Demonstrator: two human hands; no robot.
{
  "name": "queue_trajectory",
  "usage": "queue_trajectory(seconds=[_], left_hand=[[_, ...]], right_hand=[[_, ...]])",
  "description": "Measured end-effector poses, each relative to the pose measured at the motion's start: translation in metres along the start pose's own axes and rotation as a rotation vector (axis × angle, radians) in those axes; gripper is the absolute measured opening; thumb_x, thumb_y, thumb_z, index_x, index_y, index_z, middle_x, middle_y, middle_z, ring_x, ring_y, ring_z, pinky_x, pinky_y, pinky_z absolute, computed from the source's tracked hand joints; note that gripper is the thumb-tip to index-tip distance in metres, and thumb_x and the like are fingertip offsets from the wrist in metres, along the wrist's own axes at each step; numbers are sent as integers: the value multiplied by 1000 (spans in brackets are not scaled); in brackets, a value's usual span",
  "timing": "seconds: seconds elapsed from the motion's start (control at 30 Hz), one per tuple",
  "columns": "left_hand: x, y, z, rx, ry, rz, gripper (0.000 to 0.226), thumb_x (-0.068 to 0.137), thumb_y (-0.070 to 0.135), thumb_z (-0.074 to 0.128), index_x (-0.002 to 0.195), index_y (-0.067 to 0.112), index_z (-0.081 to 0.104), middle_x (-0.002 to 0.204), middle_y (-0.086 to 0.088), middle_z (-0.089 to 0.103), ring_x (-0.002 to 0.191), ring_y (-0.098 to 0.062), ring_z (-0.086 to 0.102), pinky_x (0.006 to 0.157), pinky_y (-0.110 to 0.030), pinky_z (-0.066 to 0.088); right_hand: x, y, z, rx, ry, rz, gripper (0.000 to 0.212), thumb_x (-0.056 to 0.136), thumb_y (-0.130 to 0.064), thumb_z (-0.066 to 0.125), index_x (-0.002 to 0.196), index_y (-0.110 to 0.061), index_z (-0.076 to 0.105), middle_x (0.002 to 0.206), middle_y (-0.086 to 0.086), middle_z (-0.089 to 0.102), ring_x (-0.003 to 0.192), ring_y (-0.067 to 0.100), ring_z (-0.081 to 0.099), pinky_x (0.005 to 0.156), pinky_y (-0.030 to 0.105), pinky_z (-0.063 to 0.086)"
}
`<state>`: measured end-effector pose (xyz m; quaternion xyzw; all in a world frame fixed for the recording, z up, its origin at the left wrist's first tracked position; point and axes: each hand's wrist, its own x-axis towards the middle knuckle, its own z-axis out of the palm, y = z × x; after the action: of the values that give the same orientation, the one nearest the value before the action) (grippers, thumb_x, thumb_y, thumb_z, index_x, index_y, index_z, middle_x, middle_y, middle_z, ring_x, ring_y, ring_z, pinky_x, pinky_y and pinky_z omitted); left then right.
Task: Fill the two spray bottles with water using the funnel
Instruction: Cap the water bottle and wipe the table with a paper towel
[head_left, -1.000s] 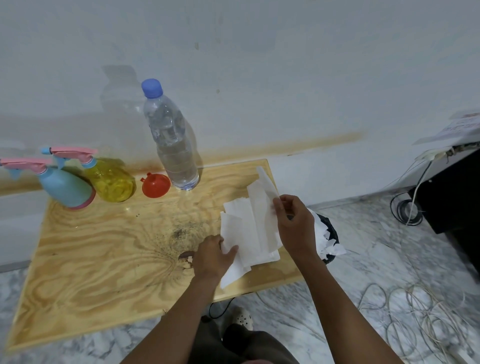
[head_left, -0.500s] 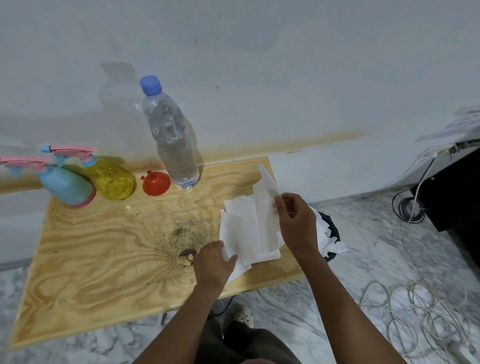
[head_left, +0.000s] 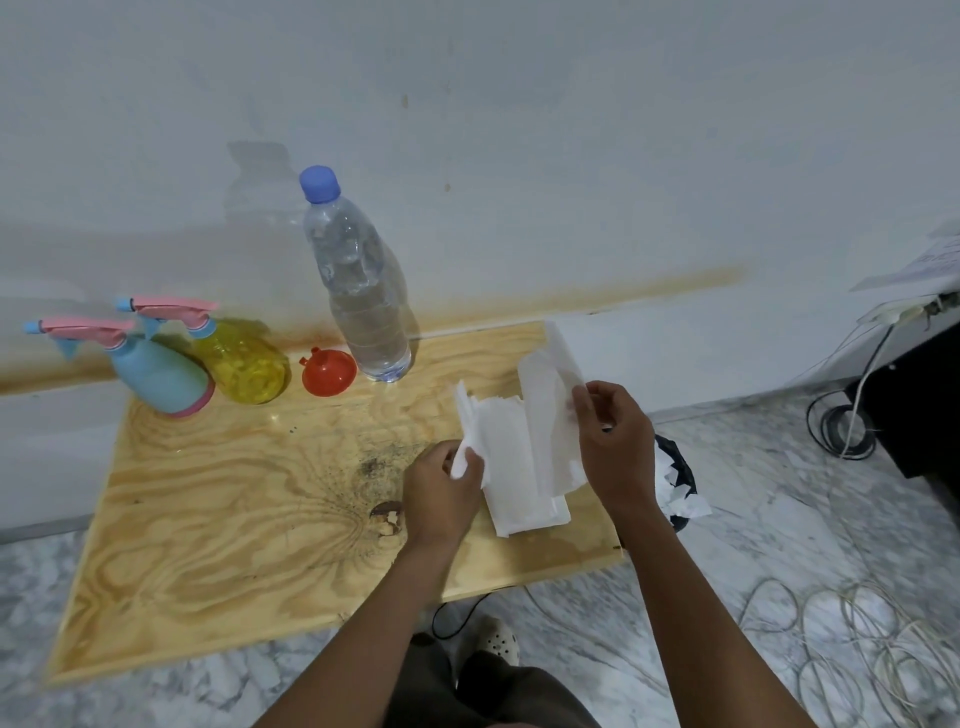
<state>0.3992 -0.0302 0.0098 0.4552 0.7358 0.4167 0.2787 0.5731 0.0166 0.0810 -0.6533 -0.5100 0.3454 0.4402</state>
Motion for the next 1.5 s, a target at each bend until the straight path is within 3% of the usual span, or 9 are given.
queue_trajectory(seconds=[0.23,0.37,0.47,0.57,0.87,1.1,1.3,1.43,1.5], left_hand=[[6,12,30,-123,-201,-171,32,88,15,64,63,-4,60,55,-12,54,51,-19,43,52,-30,33],[3,3,40,45,-322,-307,48,88,20,66,49,13,38,48,1,38,44,-11,36,48,-24,26],[7,-6,38,243,-417,-314,46,81,50,65,90,5,71,89,-19,66,87,-27,67,72,-33,53],[18,-5,21,273,-471,-273,67,85,54,62,130,4,62,119,-13,67,116,-23,62,97,-36,50],[33,85,-92,-718,-420,-424,34,100,37,54,122,14,64,104,-8,72,82,-20,68,70,-34,54],[21,92,-142,-587,-214,-277,20,93,15,68,111,7,69,100,-12,75,86,-18,71,73,-30,59],[16,64,-182,-599,35,-275,12,89,3,70,96,13,70,80,-11,72,78,-18,68,82,-41,58],[15,46,-216,-665,39,-347,25,86,6,73,108,14,64,79,-3,74,74,-15,68,75,-33,55],[16,32,-235,-664,8,-367,23,85,6,74,107,9,66,83,-7,75,76,-20,69,76,-34,55]], right_hand=[[7,-10,-5,48,65,-12,9,97,-34,59,99,-25,62,91,-11,69,89,7,66,80,27,53],[6,-17,-5,37,25,-33,8,97,-32,59,98,-25,62,87,-15,68,84,-3,64,74,13,49],[6,-23,-5,41,-39,-34,13,97,-33,59,101,-22,64,86,-14,69,82,-3,64,69,10,47],[6,-33,-3,61,-99,-39,16,97,-31,59,105,-19,66,85,-10,70,77,3,65,68,18,48],[-10,-82,28,125,-328,-158,8,94,-18,63,100,-24,65,69,-16,67,58,-5,56,57,5,41],[-40,-99,78,143,-511,-261,17,93,-9,63,106,-11,74,94,-10,73,88,-5,67,76,11,50],[-58,-107,116,54,-638,-390,29,89,-19,69,114,-33,65,117,-11,61,103,-3,60,81,8,46],[-62,-107,137,-27,-975,-513,69,83,-30,77,141,-42,41,143,-29,35,130,-18,32,99,0,30],[-71,-109,154,-34,-1107,-470,65,85,-26,75,140,-39,42,143,-27,42,130,-11,42,104,7,35]])
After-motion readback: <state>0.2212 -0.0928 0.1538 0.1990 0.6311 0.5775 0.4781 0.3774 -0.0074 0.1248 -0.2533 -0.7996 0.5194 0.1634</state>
